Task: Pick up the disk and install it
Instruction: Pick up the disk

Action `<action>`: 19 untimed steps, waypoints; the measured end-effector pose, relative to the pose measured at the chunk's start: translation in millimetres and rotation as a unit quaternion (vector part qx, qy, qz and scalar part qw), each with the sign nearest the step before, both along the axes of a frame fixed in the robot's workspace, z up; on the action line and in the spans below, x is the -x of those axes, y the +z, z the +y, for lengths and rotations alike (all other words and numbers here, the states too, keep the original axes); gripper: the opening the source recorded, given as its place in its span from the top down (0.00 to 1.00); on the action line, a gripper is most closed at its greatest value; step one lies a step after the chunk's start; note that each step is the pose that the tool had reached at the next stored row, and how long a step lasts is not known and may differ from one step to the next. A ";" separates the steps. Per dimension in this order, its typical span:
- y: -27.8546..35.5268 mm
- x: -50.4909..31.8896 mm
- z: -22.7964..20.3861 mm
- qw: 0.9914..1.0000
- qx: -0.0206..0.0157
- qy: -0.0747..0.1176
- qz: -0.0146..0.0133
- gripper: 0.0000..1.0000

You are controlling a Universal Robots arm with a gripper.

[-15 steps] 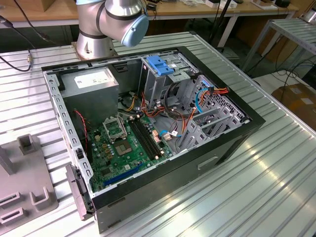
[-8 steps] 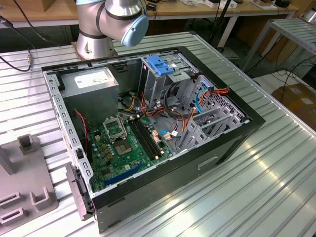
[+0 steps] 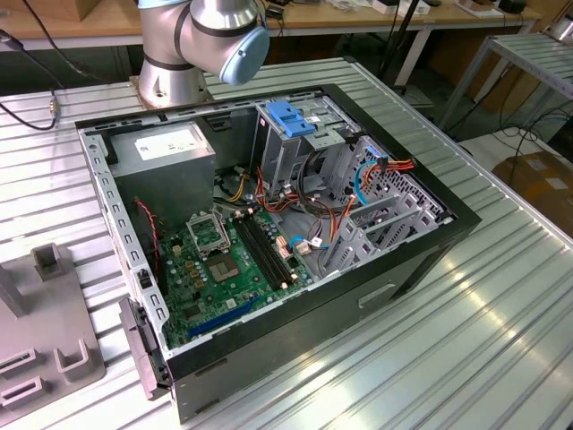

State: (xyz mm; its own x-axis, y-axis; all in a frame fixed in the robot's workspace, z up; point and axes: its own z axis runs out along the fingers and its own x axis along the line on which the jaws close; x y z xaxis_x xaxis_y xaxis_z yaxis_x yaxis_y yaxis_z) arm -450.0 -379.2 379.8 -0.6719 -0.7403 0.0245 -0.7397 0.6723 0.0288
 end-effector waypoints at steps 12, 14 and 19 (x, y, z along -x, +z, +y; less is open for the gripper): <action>-5.4 0.0 0.0 0.994 0.000 0.109 -0.010 0.90; -6.0 0.0 -0.2 0.991 0.000 0.132 -0.011 0.90; -7.3 0.1 -0.5 0.985 0.000 0.170 -0.012 0.76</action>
